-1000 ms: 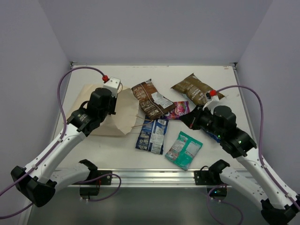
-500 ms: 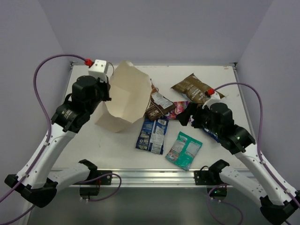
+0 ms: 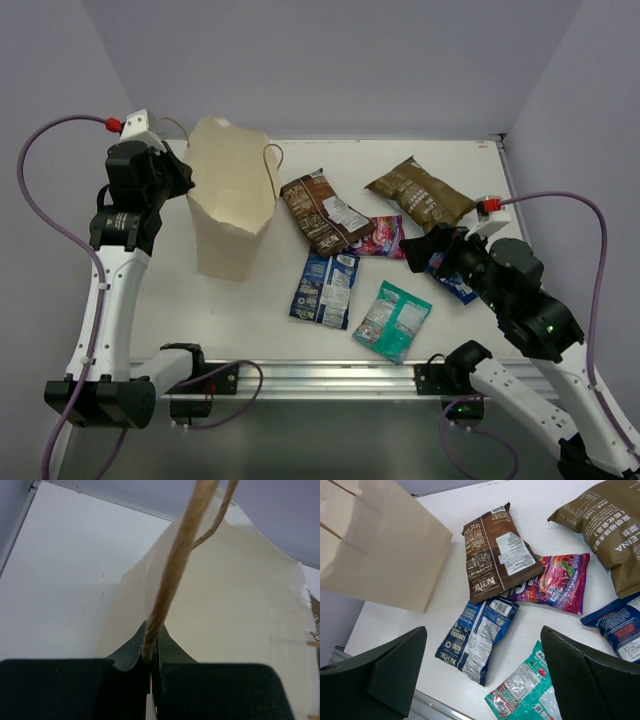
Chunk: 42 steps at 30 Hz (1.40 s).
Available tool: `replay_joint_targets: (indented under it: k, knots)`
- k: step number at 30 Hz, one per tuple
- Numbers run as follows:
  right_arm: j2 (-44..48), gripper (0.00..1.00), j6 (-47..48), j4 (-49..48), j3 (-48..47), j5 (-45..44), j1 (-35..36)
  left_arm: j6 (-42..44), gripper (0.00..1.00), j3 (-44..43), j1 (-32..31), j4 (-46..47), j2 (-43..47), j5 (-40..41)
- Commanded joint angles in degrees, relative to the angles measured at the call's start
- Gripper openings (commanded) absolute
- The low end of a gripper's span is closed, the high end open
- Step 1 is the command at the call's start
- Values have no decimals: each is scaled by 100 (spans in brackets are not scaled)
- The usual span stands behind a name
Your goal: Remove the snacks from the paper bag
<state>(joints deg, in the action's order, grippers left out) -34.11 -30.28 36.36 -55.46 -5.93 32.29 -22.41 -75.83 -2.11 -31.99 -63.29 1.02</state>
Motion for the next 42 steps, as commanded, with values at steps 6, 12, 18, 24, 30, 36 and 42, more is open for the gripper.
replay_joint_targets:
  k: [6, 12, 18, 24, 30, 36, 42]
  knots:
    - [176, 99, 286, 126, -184, -391, -13, -448, 0, 1139, 975, 544, 212, -1417]
    - [220, 99, 277, 117, -114, -400, -13, -185, 0, 1062, 1441, 422, 27, -1464]
    - [247, 99, 295, 126, -131, -417, -13, 44, 43, 754, 1485, 141, 88, -1096]
    - [159, 99, 488, 266, -430, -540, -13, 316, 90, 229, 1485, -341, 352, -726]
    - [36, 99, 777, 503, -1027, -1066, -13, 589, 100, -589, 1477, -905, 598, -603]
    - [105, 99, 1235, 776, -1880, -1997, -13, 887, 100, -1048, 1214, -1117, 1326, -331]
    - [448, 99, 1989, 732, -2583, -2412, -13, 1336, 100, -837, 572, -967, 2179, 441]
